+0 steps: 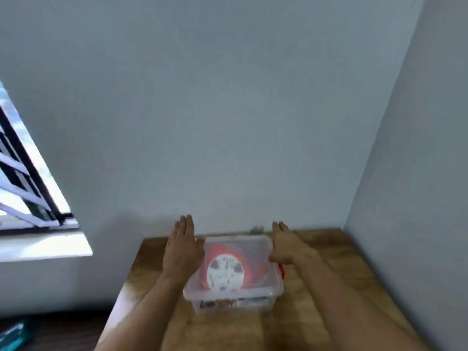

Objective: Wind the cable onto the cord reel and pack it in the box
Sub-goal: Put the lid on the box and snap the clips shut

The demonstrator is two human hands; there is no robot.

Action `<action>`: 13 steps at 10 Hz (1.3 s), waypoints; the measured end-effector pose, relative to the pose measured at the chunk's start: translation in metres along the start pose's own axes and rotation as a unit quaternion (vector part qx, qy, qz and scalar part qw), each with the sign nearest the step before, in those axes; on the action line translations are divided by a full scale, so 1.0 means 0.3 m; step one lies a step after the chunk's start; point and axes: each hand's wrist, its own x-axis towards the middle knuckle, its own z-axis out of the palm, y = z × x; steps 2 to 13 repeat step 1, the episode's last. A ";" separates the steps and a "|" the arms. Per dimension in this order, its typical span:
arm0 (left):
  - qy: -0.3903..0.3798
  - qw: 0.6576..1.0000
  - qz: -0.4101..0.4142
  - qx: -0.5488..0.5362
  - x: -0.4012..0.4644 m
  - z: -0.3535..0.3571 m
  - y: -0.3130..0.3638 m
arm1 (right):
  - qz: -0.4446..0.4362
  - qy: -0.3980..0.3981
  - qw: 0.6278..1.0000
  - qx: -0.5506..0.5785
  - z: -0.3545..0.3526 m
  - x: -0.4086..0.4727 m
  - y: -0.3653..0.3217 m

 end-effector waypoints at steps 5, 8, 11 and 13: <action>0.110 0.977 0.145 0.112 0.127 -0.196 0.046 | -0.052 0.092 0.994 0.000 -0.199 0.014 -0.049; 0.110 0.977 0.145 0.112 0.127 -0.196 0.046 | -0.052 0.092 0.994 0.000 -0.199 0.014 -0.049; 0.110 0.977 0.145 0.112 0.127 -0.196 0.046 | -0.052 0.092 0.994 0.000 -0.199 0.014 -0.049; 0.110 0.977 0.145 0.112 0.127 -0.196 0.046 | -0.052 0.092 0.994 0.000 -0.199 0.014 -0.049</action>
